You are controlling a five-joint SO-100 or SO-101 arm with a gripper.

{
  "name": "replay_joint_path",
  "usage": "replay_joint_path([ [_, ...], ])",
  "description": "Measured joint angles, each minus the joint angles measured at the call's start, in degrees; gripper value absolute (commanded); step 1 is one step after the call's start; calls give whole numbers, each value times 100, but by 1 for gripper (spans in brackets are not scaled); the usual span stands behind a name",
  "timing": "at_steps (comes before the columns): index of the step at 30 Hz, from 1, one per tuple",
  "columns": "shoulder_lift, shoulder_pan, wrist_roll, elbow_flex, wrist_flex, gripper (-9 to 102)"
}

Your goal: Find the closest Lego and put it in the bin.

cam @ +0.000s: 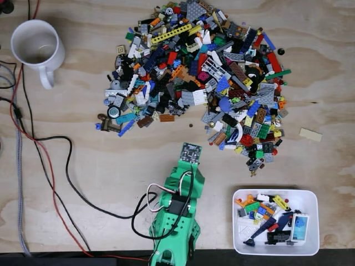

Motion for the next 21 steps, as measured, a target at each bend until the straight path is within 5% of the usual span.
replay_joint_path([
  [4, 809, -1081, 475, 1116, -264, 0],
  [21, 1055, -1837, 1020, 1828, -492, 0],
])
